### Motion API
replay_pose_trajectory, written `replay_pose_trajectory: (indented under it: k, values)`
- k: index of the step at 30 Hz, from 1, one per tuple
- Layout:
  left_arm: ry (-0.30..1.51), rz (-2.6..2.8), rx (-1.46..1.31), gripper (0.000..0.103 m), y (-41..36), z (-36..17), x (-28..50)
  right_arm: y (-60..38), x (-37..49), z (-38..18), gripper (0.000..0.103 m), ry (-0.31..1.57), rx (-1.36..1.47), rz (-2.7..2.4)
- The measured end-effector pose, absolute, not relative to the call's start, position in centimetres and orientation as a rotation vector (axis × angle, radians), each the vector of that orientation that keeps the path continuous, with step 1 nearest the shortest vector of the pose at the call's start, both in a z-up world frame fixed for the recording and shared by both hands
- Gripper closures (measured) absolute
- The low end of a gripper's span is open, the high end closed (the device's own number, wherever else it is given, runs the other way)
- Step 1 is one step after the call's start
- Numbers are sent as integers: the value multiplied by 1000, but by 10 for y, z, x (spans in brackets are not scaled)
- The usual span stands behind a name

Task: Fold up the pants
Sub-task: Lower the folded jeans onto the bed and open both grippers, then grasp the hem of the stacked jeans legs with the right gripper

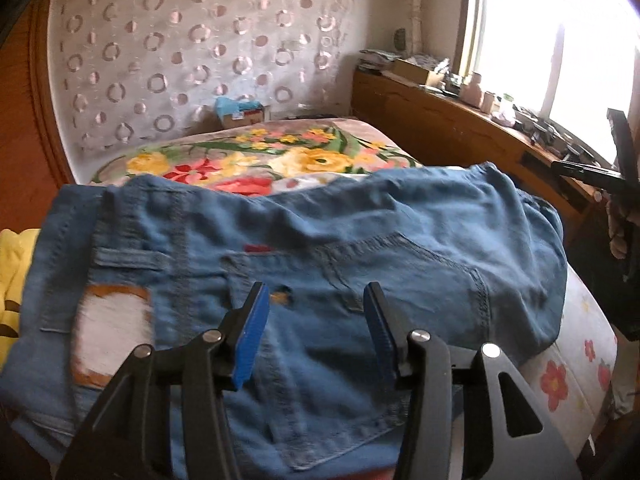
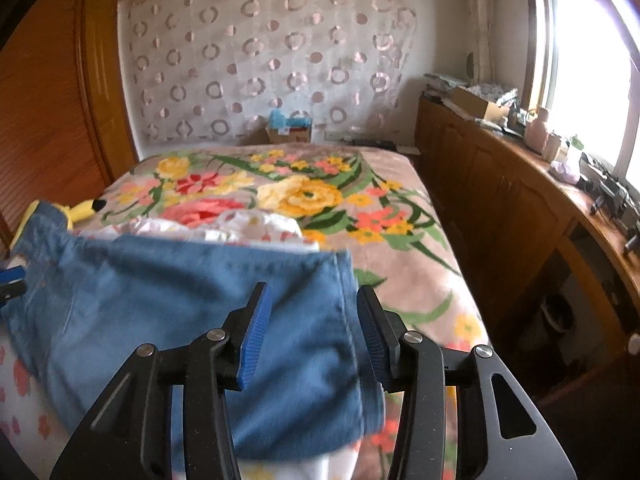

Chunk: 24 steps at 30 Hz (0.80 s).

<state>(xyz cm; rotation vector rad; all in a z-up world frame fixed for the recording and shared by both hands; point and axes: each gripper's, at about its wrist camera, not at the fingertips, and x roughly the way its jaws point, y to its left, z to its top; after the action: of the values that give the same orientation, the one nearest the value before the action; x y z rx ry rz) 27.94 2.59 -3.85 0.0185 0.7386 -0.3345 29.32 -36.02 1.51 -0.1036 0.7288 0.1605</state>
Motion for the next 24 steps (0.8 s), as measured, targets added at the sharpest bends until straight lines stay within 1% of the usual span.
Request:
replay_pose_trajectory:
  k: [5,6,8,11,24]
  values:
    - [758,-370,29,55,17,-48,277,-366,268,3,58,778,-79,143]
    - [759,-376,30,55,16,-50,275,-367,265,0,57,785,-73,135]
    - [755,-381,31,55,17,-51,274,-370,260,-6,52,804,-57,122]
    - [741,-391,20,55,19,-52,272,-374,256,-18,50,833,-25,103]
    - [685,-389,78,55,8,-55,262,-389,261,-52,48,922,56,34]
